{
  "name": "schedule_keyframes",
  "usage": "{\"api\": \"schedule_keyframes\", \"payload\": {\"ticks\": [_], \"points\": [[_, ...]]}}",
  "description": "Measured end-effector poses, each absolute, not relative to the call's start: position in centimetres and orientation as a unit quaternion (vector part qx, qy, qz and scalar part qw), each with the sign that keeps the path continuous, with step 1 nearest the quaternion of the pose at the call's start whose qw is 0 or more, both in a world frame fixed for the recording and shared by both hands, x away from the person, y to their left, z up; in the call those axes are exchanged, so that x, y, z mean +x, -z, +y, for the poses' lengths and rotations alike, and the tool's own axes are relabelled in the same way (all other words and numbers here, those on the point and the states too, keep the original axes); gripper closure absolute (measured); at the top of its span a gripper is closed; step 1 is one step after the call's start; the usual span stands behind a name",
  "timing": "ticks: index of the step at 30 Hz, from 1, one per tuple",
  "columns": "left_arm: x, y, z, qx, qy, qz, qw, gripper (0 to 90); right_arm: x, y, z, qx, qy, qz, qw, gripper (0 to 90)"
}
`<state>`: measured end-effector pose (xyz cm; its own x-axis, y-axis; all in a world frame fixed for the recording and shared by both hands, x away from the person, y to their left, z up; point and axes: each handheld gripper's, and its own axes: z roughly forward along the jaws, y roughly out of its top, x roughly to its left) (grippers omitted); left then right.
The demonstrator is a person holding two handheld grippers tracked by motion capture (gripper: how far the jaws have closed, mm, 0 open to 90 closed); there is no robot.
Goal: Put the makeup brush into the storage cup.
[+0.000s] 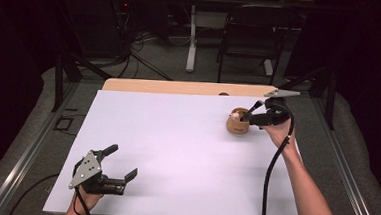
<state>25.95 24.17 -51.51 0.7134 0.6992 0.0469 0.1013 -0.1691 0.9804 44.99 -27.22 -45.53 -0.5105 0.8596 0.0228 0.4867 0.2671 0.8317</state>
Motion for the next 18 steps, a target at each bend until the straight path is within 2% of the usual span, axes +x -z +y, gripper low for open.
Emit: {"api": "schedule_keyframes", "payload": {"ticks": [18], "points": [[26.0,51.5,24.0,0.721,-0.254,0.276,0.583,0.1,40.0,44.4,-27.6,0.384,-0.49,0.747,0.232,0.0]]}}
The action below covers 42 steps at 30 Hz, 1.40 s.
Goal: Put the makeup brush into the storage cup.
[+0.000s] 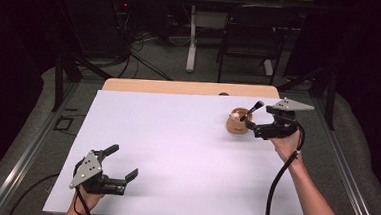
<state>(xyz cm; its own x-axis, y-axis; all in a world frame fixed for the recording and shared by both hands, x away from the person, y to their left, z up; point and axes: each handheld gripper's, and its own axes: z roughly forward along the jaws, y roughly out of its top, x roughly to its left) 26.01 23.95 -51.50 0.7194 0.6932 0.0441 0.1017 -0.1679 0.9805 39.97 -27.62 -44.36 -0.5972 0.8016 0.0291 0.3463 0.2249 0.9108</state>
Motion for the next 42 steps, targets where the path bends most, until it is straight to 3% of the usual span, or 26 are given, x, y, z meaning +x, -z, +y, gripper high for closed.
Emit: {"api": "schedule_keyframes", "payload": {"ticks": [18,42], "points": [[26.0,51.5,23.9,0.721,-0.248,0.272,0.587,0.2,34.5,44.2,-25.7,0.31,-0.531,0.747,0.253,0.0],[25.9,51.5,23.9,0.722,-0.248,0.268,0.588,0.1,27.6,47.7,-25.6,0.286,-0.531,0.761,0.241,0.0]]}}
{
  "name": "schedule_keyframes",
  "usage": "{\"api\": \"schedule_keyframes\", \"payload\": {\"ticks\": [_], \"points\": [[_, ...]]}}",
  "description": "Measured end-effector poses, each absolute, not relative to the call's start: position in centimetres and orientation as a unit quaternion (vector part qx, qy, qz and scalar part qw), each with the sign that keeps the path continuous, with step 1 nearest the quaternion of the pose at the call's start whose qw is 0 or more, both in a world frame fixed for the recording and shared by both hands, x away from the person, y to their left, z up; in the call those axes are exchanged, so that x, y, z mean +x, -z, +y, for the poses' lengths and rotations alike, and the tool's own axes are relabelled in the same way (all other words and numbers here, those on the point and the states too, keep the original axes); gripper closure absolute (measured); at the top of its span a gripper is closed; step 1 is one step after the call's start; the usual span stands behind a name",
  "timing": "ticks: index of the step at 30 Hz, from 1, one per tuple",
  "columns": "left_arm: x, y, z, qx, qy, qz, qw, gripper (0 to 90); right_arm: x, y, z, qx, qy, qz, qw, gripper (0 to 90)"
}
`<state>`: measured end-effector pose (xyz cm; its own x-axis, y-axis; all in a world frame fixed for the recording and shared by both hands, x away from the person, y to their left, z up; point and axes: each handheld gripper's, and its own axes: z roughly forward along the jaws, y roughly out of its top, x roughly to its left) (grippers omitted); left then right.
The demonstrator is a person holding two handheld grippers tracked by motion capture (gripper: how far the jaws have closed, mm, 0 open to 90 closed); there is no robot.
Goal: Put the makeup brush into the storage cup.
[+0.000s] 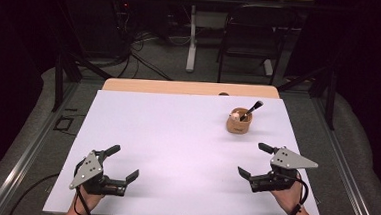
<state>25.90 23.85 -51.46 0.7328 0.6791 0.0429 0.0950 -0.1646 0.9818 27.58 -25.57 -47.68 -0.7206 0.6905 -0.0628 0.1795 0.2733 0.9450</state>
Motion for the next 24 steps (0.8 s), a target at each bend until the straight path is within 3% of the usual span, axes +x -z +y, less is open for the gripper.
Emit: {"api": "schedule_keyframes", "payload": {"ticks": [11,24], "points": [[26.0,51.5,23.7,0.723,-0.247,0.267,0.587,0.1,25.3,49.2,-26.2,0.294,-0.531,0.769,0.199,0.0],[26.1,51.4,23.5,0.724,-0.241,0.255,0.594,0.1,23.8,50.1,-25.5,0.284,-0.509,0.785,0.211,0.0]]}}
